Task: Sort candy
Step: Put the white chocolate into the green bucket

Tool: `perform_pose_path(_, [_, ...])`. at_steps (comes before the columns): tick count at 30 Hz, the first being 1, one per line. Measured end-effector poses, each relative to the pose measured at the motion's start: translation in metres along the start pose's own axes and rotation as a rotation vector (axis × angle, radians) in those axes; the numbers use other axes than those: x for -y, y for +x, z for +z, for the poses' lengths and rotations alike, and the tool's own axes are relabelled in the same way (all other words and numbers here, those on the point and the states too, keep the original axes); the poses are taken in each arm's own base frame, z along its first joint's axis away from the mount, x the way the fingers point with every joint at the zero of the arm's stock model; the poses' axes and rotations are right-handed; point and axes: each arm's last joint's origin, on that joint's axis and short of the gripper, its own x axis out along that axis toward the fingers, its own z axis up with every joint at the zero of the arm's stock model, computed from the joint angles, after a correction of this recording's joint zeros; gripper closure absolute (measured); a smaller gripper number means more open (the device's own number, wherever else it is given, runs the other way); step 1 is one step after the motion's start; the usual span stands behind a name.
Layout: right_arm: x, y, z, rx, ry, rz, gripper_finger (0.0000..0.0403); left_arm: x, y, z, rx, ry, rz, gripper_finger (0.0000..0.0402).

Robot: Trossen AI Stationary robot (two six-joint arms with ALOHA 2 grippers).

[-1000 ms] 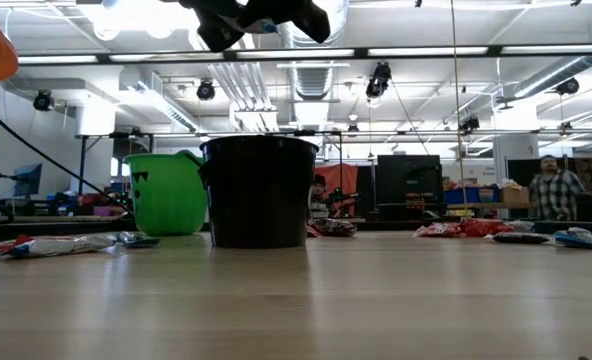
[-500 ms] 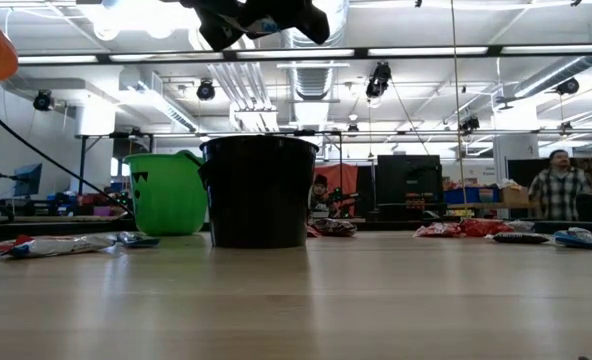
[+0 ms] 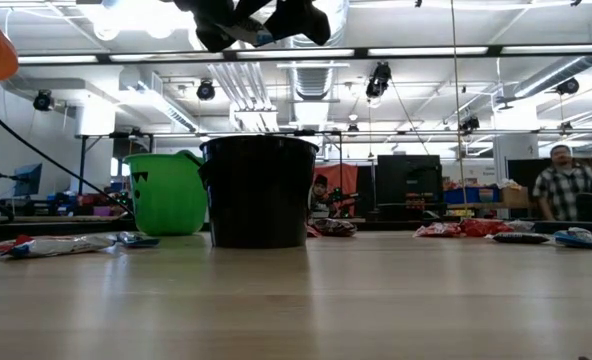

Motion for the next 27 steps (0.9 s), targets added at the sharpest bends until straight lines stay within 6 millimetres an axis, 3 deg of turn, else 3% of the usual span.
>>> perform_pose_path(9, [0.002,-0.008,-0.006,-0.065,-0.004,-0.02,0.0175,-0.008,-0.002,-0.007,-0.067,-0.016,0.122,0.0389])
perform_pose_path(27, [0.01,-0.009,-0.018,-0.2,-0.024,-0.07,0.0174,-0.056,-0.024,-0.027,-0.149,-0.154,0.25,0.0389])
